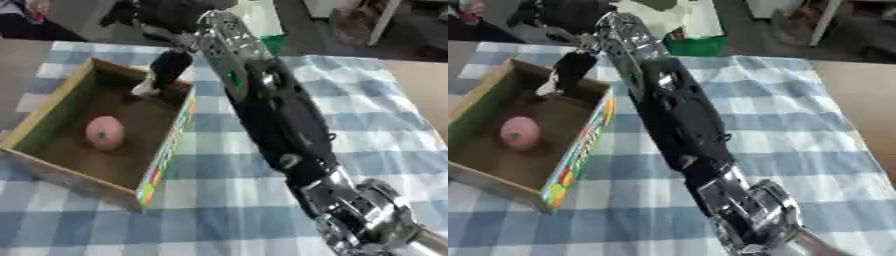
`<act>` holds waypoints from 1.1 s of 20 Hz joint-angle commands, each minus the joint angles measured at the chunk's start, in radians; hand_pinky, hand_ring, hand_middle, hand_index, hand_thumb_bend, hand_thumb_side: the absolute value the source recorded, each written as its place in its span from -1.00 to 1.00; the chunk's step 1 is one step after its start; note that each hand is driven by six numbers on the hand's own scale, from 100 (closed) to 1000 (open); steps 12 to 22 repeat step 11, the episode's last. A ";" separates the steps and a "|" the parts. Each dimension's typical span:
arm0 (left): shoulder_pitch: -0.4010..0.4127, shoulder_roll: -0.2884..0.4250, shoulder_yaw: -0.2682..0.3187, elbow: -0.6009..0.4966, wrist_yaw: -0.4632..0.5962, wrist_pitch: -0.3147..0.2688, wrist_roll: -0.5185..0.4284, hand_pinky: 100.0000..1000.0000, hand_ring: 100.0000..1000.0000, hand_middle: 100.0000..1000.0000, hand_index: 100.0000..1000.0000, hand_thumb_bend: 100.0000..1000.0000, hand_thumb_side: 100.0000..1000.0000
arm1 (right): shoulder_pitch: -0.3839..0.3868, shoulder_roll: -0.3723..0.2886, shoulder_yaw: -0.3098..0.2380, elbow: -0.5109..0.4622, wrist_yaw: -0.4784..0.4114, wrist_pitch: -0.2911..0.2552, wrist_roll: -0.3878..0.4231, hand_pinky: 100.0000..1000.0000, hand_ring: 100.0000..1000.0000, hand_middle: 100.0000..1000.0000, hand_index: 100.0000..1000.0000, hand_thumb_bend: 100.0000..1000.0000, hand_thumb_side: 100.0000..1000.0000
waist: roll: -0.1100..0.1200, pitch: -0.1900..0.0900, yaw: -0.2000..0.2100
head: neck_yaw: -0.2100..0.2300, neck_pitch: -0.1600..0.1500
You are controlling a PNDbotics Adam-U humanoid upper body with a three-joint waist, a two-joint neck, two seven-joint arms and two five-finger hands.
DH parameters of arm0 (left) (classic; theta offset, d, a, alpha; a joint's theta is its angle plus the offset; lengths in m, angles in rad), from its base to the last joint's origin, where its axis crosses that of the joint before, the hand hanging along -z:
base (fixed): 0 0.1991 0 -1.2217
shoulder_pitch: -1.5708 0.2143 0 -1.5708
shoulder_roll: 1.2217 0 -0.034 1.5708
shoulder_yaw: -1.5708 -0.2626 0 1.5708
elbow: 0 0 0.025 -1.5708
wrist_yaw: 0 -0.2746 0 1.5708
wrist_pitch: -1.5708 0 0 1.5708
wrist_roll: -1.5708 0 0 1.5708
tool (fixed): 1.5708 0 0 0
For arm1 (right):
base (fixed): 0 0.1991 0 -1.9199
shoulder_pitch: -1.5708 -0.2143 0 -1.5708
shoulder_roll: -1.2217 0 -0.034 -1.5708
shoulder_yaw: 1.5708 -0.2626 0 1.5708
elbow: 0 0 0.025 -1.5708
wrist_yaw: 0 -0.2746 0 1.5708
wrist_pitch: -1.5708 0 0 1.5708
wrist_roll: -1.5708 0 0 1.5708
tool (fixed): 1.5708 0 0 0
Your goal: Pick up objects on the table and place them in the box.
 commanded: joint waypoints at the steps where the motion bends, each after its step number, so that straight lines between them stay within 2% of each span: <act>1: 0.001 0.013 0.008 -0.017 -0.004 -0.002 0.004 -0.11 -0.36 0.07 0.48 -0.86 0.04 | -0.004 -0.052 -0.011 -0.091 -0.131 0.038 0.048 0.59 0.80 0.65 0.88 0.48 0.44 | 0.014 -0.023 -0.004 | 0.016 0.016; 6: 0.014 0.006 0.013 -0.017 -0.008 -0.003 0.009 -0.11 -0.36 0.07 0.48 -0.86 0.04 | 0.040 -0.121 -0.040 -0.243 -0.315 0.165 0.085 0.61 0.78 0.63 0.89 0.46 0.48 | 0.026 -0.028 -0.022 | 0.031 0.025; 11: 0.020 0.001 0.018 -0.017 -0.013 -0.002 0.015 -0.11 -0.36 0.07 0.48 -0.86 0.04 | 0.130 -0.204 -0.060 -0.400 -0.477 0.277 0.083 0.62 0.76 0.60 0.90 0.40 0.58 | 0.035 -0.039 -0.049 | 0.050 0.034; 22: 0.020 0.001 0.018 -0.017 -0.013 -0.002 0.015 -0.11 -0.36 0.07 0.48 -0.86 0.04 | 0.130 -0.204 -0.060 -0.400 -0.477 0.277 0.083 0.62 0.76 0.60 0.90 0.40 0.58 | 0.035 -0.039 -0.049 | 0.050 0.034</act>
